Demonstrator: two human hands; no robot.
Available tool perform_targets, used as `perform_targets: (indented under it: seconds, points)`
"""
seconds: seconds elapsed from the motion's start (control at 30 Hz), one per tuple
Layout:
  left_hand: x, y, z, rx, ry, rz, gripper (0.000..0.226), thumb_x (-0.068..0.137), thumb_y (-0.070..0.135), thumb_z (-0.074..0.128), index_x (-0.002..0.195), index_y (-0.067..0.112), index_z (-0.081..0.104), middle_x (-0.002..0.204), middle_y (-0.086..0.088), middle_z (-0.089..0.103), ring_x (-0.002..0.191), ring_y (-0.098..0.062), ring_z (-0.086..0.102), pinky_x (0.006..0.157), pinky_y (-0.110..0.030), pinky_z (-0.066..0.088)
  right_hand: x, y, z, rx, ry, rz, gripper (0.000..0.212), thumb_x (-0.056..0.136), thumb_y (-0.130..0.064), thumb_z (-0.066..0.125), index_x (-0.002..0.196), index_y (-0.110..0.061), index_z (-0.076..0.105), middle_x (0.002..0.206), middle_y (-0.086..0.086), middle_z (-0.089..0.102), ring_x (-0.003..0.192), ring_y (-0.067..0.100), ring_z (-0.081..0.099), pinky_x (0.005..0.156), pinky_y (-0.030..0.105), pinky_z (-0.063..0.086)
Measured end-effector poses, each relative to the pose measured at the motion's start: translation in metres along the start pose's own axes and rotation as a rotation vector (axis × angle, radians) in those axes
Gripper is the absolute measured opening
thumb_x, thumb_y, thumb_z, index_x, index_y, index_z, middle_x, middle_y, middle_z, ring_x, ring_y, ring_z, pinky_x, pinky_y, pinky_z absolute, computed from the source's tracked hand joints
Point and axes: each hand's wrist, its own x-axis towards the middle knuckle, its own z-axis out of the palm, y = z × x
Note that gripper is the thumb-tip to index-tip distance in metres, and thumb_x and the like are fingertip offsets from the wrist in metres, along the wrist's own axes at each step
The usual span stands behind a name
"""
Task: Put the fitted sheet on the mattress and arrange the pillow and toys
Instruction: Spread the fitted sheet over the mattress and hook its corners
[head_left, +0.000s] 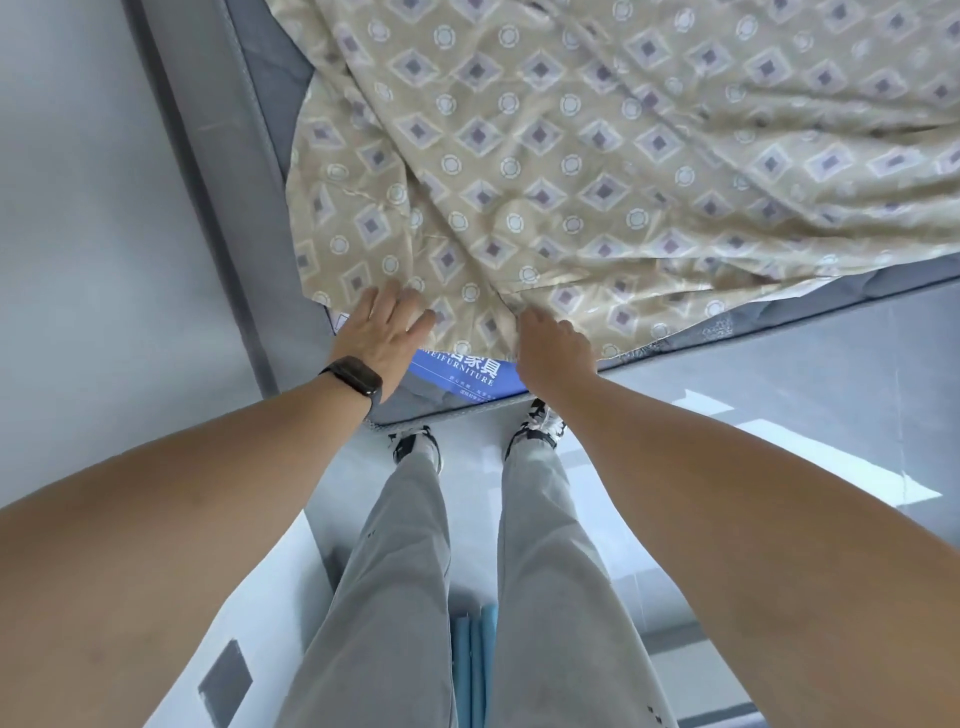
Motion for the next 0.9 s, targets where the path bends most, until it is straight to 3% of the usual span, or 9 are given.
perform_targets:
  seconds: [0.1, 0.17, 0.27, 0.37, 0.43, 0.57, 0.7, 0.83, 0.9]
  points:
    - [0.013, -0.019, 0.007, 0.148, 0.026, 0.023, 0.06, 0.085, 0.001, 0.022, 0.142, 0.011, 0.038, 0.138, -0.018, 0.043, 0.135, -0.044, 0.033, 0.116, -0.055, 0.021, 0.006, -0.002, -0.001, 0.047, -0.055, 0.017, 0.033, 0.092, -0.003, 0.053, 0.123, -0.014, 0.052, 0.108, 0.008, 0.062, 0.106, 0.029, 0.064, 0.082, 0.037, 0.051]
    - [0.02, -0.032, 0.003, 0.235, 0.019, 0.079, 0.066, 0.086, -0.001, 0.01, 0.139, 0.012, 0.045, 0.127, -0.014, 0.055, 0.127, -0.04, 0.044, 0.117, -0.052, 0.021, 0.006, -0.004, -0.003, 0.15, -0.165, -0.014, 0.037, 0.091, 0.001, 0.049, 0.114, -0.025, 0.061, 0.101, 0.001, 0.058, 0.104, 0.028, 0.065, 0.081, 0.034, 0.051]
    - [0.021, -0.045, -0.019, 0.273, -0.076, 0.116, 0.046, 0.09, 0.0, 0.033, 0.121, 0.021, 0.059, 0.111, -0.001, 0.066, 0.111, -0.027, 0.057, 0.111, -0.039, 0.03, -0.004, -0.013, -0.007, 0.165, -0.326, -0.163, 0.053, 0.088, 0.0, 0.044, 0.129, -0.031, 0.06, 0.12, 0.0, 0.063, 0.109, 0.028, 0.061, 0.088, 0.037, 0.053]
    - [-0.003, -0.051, -0.035, 0.039, -0.436, 0.104, 0.037, 0.097, 0.002, 0.043, 0.121, 0.021, 0.062, 0.112, -0.003, 0.068, 0.096, -0.026, 0.061, 0.09, -0.034, 0.046, -0.026, -0.021, -0.012, 0.139, -0.412, -0.25, 0.044, 0.092, -0.001, 0.041, 0.128, -0.021, 0.057, 0.125, 0.006, 0.062, 0.11, 0.031, 0.059, 0.08, 0.034, 0.048]
    - [-0.03, -0.05, -0.037, -0.136, -0.561, 0.088, 0.038, 0.097, 0.0, 0.042, 0.125, 0.019, 0.061, 0.113, -0.006, 0.066, 0.086, -0.027, 0.058, 0.08, -0.033, 0.052, -0.044, -0.023, -0.016, 0.126, -0.441, -0.239, 0.04, 0.094, -0.001, 0.04, 0.126, -0.017, 0.056, 0.122, 0.008, 0.062, 0.102, 0.029, 0.058, 0.074, 0.033, 0.043]
    - [-0.089, -0.041, -0.043, -0.291, -0.653, 0.043, 0.032, 0.101, 0.01, 0.04, 0.127, 0.017, 0.057, 0.116, -0.01, 0.063, 0.09, -0.027, 0.058, 0.079, -0.035, 0.048, -0.08, -0.034, -0.029, 0.117, -0.466, -0.221, 0.038, 0.094, 0.002, 0.04, 0.126, -0.01, 0.056, 0.122, 0.008, 0.061, 0.104, 0.029, 0.057, 0.075, 0.033, 0.043]
    - [-0.122, -0.027, -0.032, -0.349, -0.688, 0.015, 0.026, 0.101, 0.018, 0.042, 0.118, 0.018, 0.062, 0.112, -0.008, 0.064, 0.084, -0.023, 0.051, 0.08, -0.033, 0.046, -0.117, -0.044, -0.015, 0.149, -0.447, -0.207, 0.034, 0.094, -0.004, 0.043, 0.123, -0.013, 0.058, 0.122, 0.01, 0.062, 0.112, 0.033, 0.059, 0.086, 0.037, 0.05]
    - [-0.138, -0.005, -0.014, -0.341, -0.762, 0.025, 0.023, 0.101, 0.02, 0.045, 0.113, 0.015, 0.064, 0.103, -0.005, 0.062, 0.086, -0.024, 0.054, 0.077, -0.034, 0.046, -0.155, -0.043, 0.018, 0.192, -0.431, -0.195, 0.03, 0.097, -0.006, 0.043, 0.12, -0.013, 0.06, 0.119, 0.011, 0.063, 0.109, 0.032, 0.059, 0.078, 0.033, 0.045]
    - [-0.143, 0.008, -0.008, -0.326, -0.778, 0.023, 0.026, 0.101, 0.016, 0.044, 0.121, 0.014, 0.061, 0.111, -0.007, 0.065, 0.093, -0.026, 0.059, 0.081, -0.035, 0.049, -0.164, -0.042, 0.03, 0.199, -0.431, -0.196, 0.029, 0.098, -0.004, 0.043, 0.122, -0.01, 0.059, 0.121, 0.012, 0.063, 0.111, 0.032, 0.059, 0.079, 0.032, 0.044]
